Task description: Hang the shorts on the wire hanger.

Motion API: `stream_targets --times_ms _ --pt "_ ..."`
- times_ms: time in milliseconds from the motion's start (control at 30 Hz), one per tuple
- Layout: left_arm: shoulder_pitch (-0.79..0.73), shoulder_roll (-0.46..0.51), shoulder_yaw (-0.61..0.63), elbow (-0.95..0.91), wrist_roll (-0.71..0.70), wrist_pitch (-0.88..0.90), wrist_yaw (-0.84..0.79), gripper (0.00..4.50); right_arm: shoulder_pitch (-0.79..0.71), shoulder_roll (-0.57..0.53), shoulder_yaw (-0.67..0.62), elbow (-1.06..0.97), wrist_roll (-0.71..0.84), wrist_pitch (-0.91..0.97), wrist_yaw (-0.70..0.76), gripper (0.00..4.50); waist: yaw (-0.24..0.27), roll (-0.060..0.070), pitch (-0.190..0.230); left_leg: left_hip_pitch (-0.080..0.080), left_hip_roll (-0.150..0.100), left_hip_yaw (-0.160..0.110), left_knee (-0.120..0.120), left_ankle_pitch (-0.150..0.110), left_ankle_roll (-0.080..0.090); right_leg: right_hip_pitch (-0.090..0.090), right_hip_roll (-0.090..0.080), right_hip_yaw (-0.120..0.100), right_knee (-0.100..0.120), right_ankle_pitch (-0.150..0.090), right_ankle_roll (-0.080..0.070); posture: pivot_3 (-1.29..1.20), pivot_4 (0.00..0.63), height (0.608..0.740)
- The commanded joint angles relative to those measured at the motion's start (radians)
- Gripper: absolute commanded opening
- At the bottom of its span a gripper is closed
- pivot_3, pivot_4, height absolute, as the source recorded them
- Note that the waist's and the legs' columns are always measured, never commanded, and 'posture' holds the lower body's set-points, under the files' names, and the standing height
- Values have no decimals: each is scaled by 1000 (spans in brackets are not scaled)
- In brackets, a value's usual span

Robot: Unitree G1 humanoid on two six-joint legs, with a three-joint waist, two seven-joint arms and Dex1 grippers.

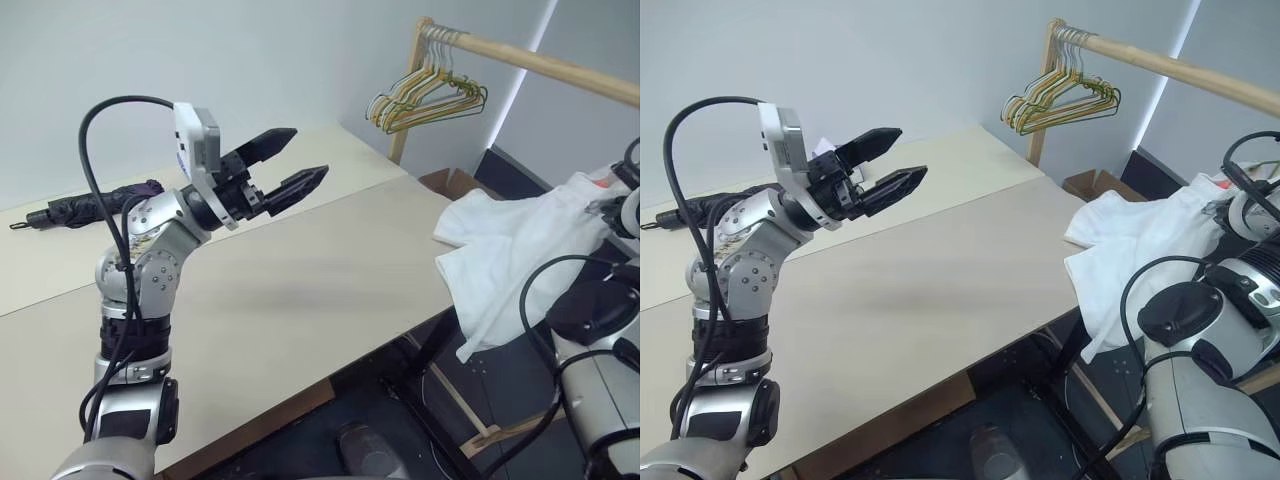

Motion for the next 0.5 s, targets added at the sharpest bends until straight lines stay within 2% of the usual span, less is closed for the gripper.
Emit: stream_targets --times_ms 33,67,100,267,333,500 --pt "-24 3 7 -20 -1 -20 4 4478 8 13 -26 -19 16 -36 -35 0 0 0 0 0 0 0 0 0 0 0 0 0 0 0 0 -358 6 740" --pt "-22 3 7 -22 -1 -20 4 4500 13 20 -27 -25 20 -29 -38 485 0 0 0 0 0 0 0 0 0 0 0 0 0 0 0 -358 6 740" --pt "-19 3 7 -24 0 -20 4 4500 22 31 -19 -40 29 -23 -31 650 0 0 0 0 0 0 0 0 0 0 0 0 0 0 0 -357 7 740" --pt "-15 3 4 -27 2 -17 8 4500 46 68 9 -83 46 -36 -24 2276 -1 1 0 0 0 0 0 0 0 0 0 0 0 0 1 -352 8 740" --pt "-16 3 2 -26 4 -17 10 4500 57 72 24 -88 52 -56 -24 2738 0 1 0 0 0 0 0 0 0 0 0 0 0 0 1 -349 10 740" --pt "-17 4 1 -24 6 -17 12 4500 98 67 76 -104 58 -116 -26 4485 1 1 0 0 0 0 0 0 0 0 0 0 -1 0 1 -346 8 740"
